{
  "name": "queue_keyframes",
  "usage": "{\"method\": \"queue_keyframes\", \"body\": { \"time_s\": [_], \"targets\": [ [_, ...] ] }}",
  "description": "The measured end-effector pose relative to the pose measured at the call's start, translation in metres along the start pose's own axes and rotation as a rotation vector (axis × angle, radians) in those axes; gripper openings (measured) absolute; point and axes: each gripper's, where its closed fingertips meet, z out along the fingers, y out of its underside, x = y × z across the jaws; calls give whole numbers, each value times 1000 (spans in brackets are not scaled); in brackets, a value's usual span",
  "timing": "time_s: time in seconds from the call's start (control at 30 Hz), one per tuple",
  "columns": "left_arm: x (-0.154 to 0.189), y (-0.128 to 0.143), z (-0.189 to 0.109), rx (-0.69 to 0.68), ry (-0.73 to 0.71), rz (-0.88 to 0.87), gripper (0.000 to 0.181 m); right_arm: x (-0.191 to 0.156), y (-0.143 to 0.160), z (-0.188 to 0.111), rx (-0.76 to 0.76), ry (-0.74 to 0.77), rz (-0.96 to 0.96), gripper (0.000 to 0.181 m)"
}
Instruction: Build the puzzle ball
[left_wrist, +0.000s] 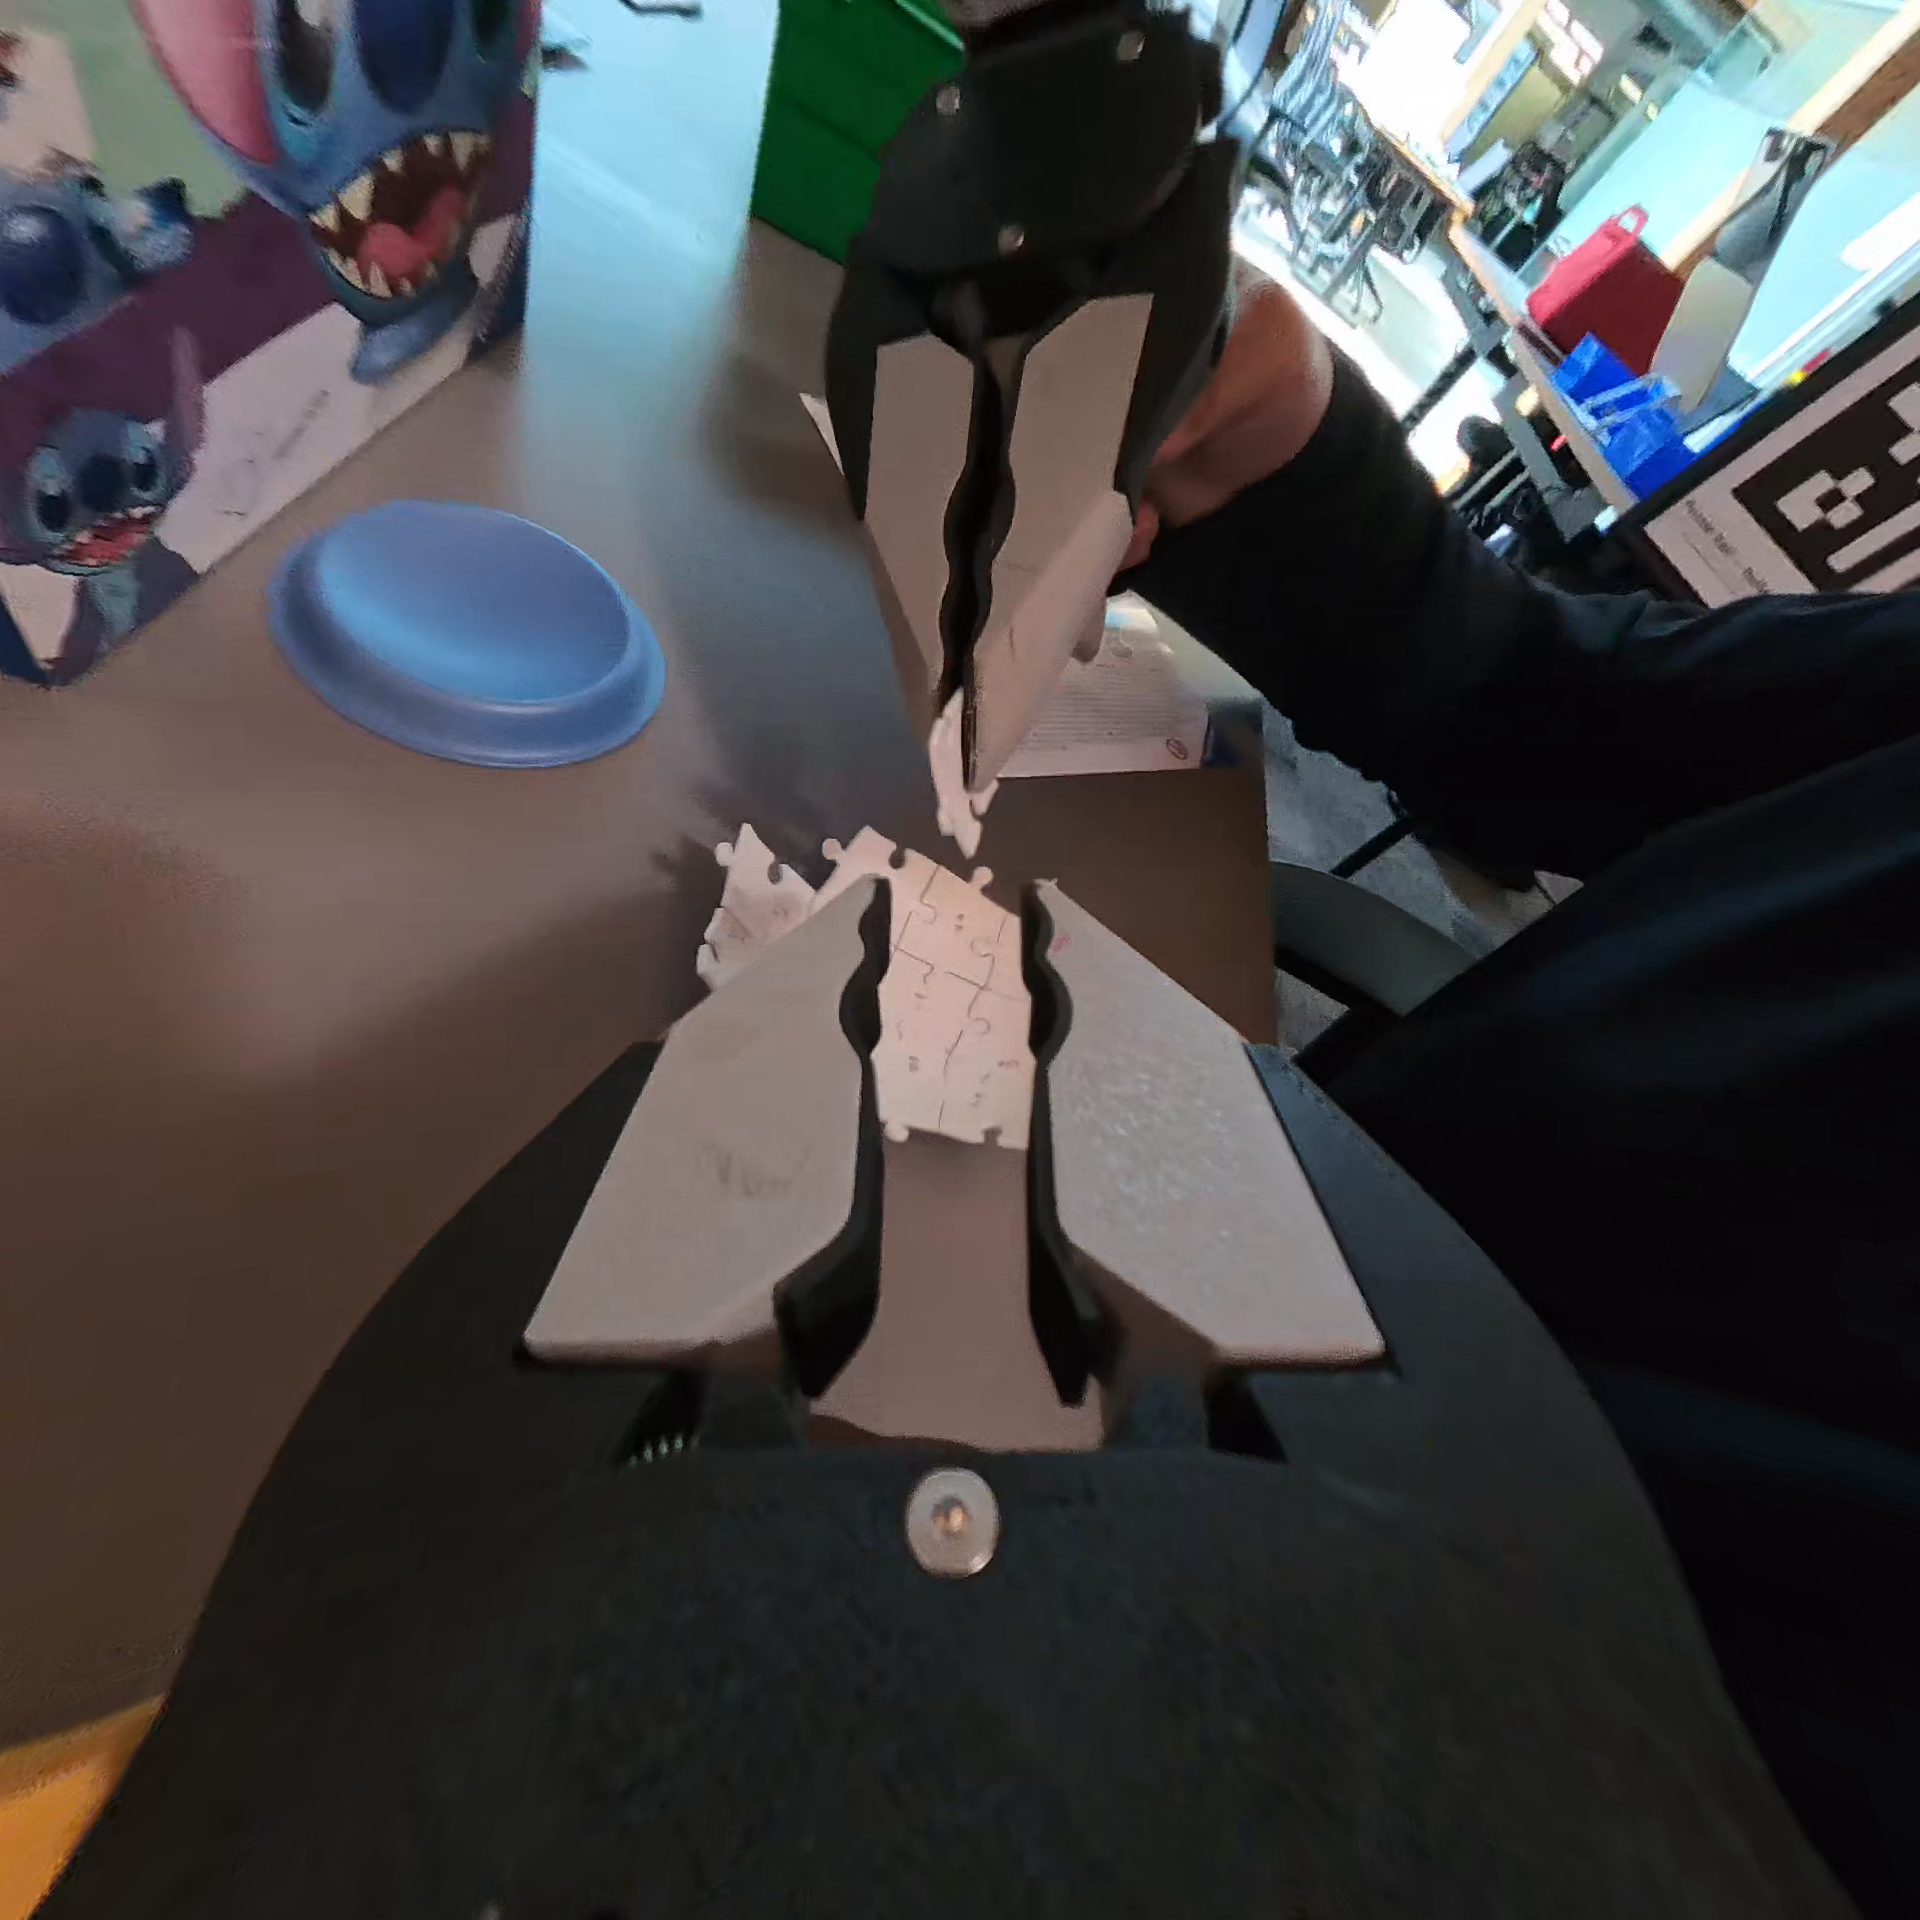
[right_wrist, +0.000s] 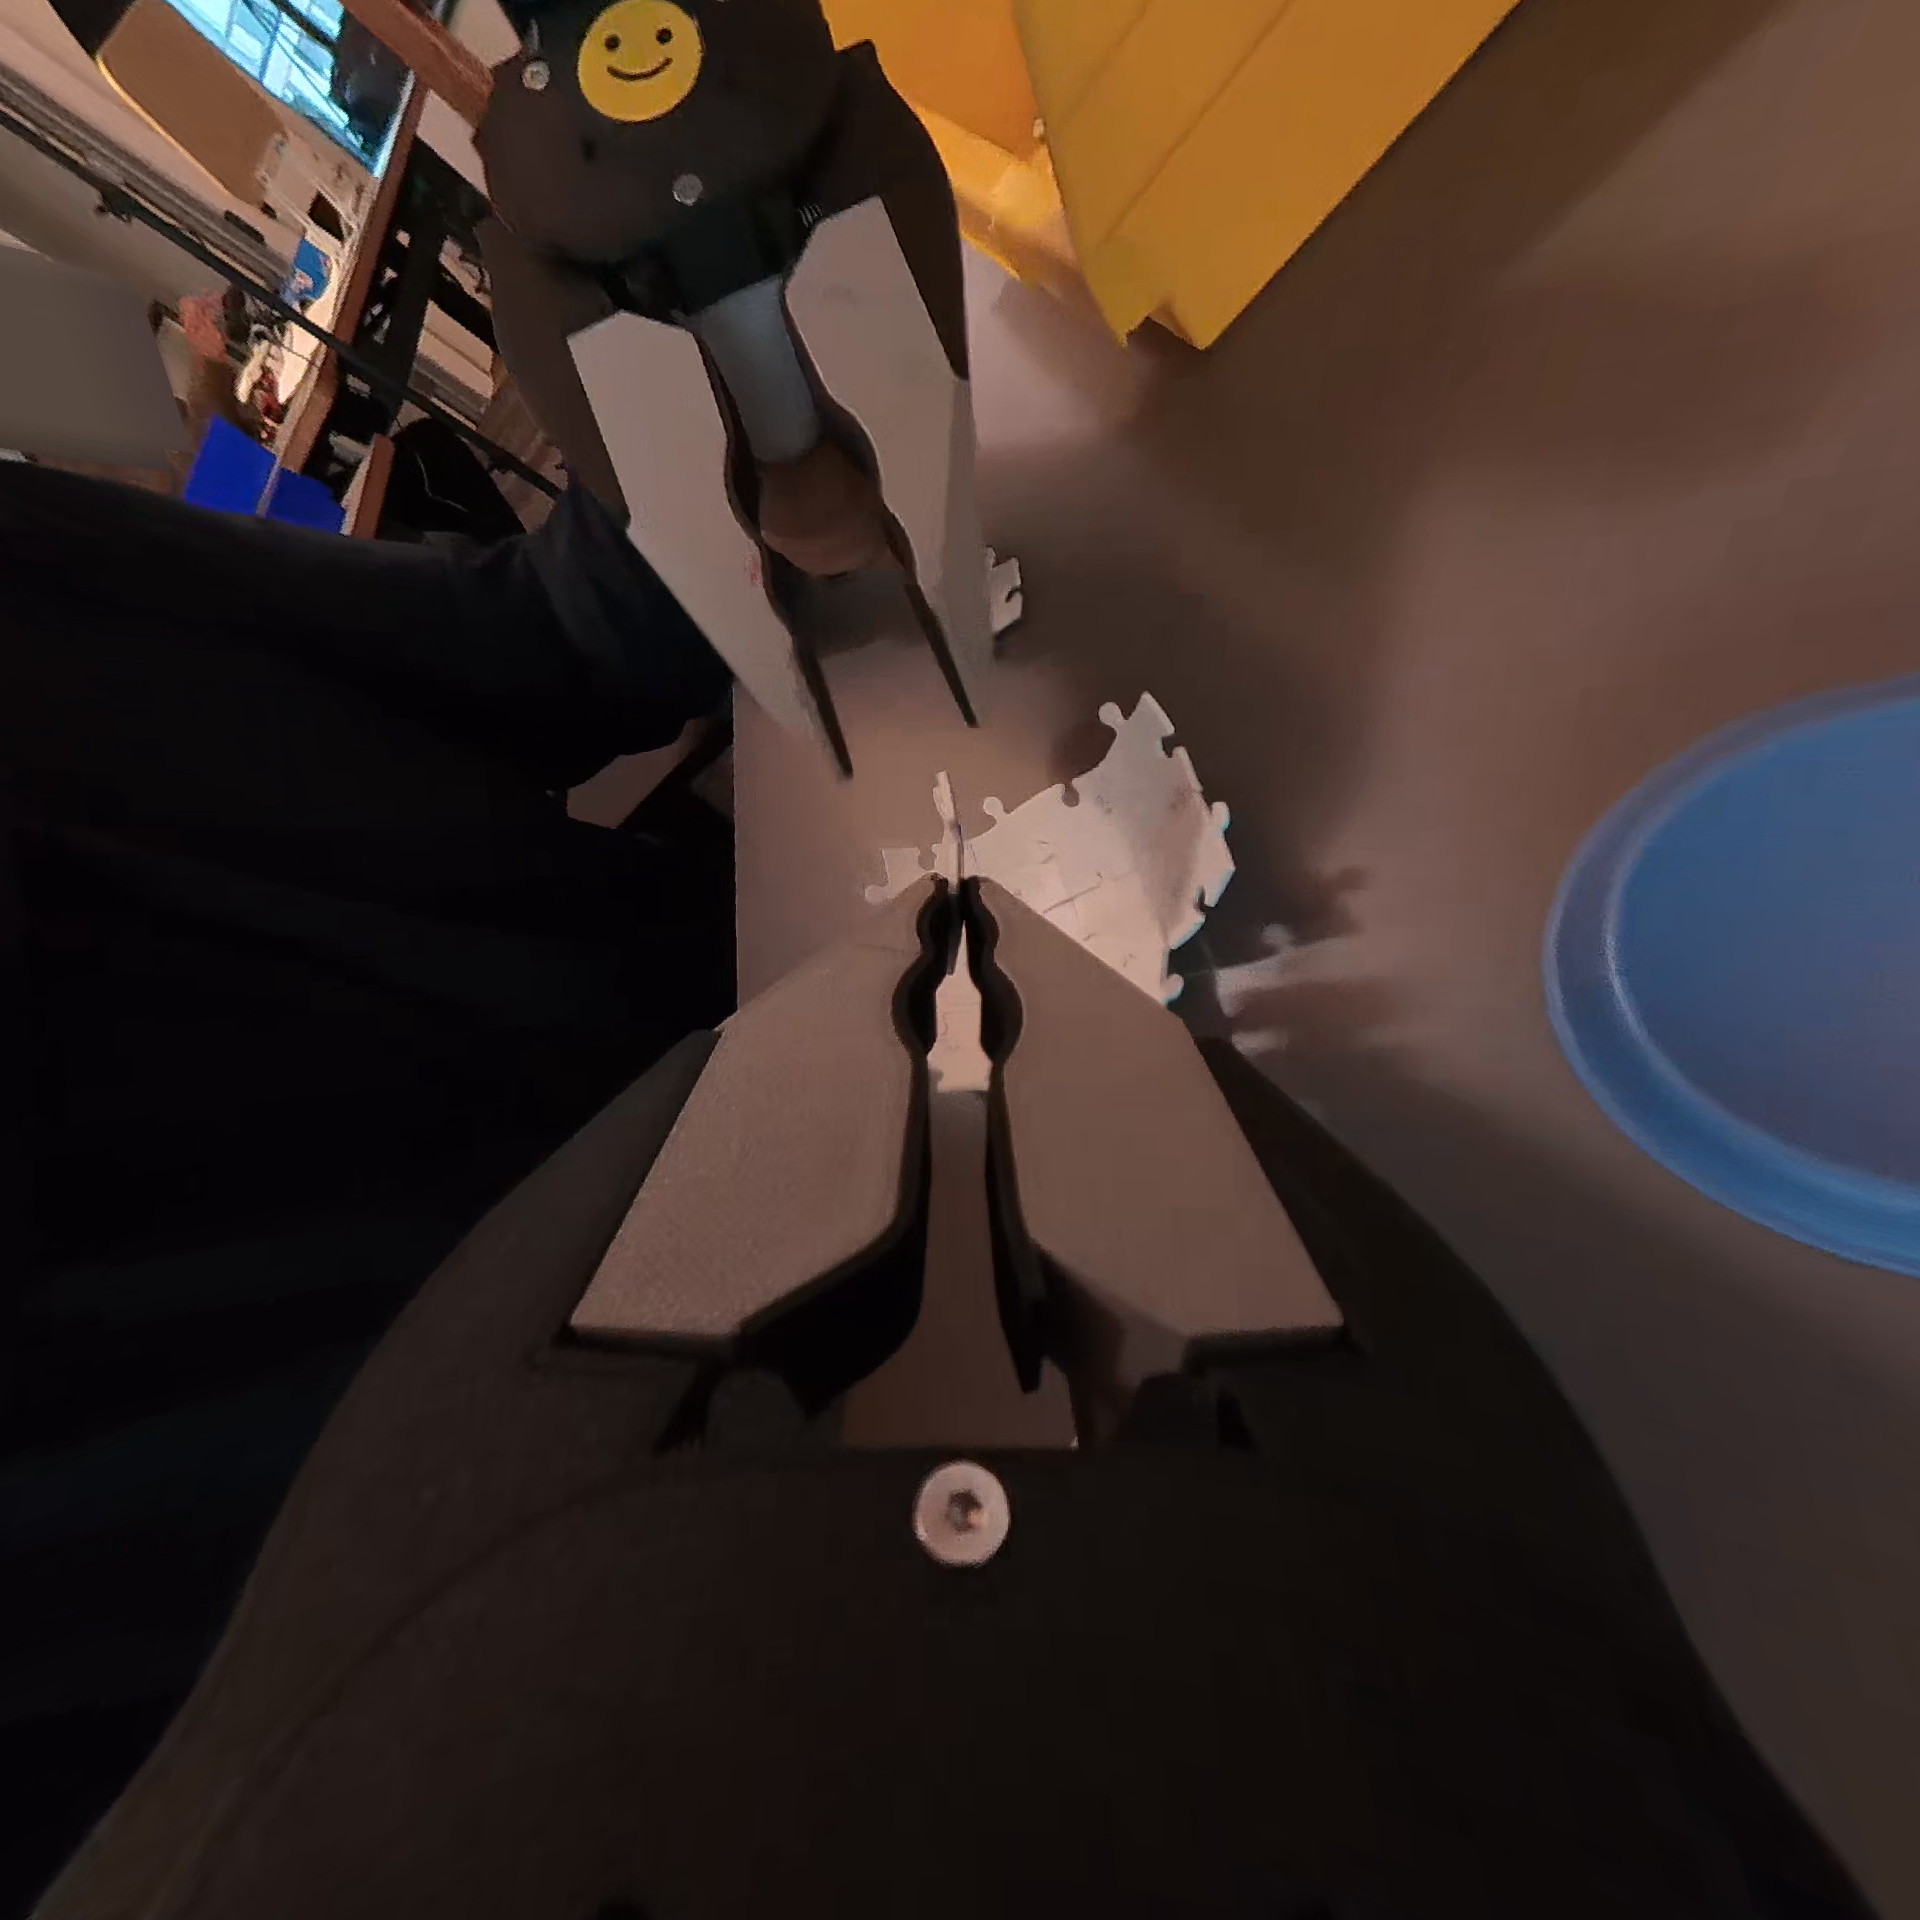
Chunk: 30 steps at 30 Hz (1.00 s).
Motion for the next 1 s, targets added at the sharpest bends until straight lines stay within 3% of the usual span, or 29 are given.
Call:
{"method": "queue_keyframes", "body": {
  "time_s": [0.1,0.23,0.53,0.77,1.0],
  "targets": [
    [0,-2,9,-16,-16,16,24,-4,0,8,-19,2,-24,0],
    [-3,-7,12,1,-25,16,1,-3,-1,12,-42,18,-41,0],
    [-2,-7,7,33,31,-12,0,-4,-1,11,-66,1,-59,3],
    [-6,-6,4,48,40,-52,0,1,-6,-11,16,24,-39,7],
    [-6,-5,8,37,26,-46,0,-4,-3,8,-24,-26,-31,11]
  ]
}}
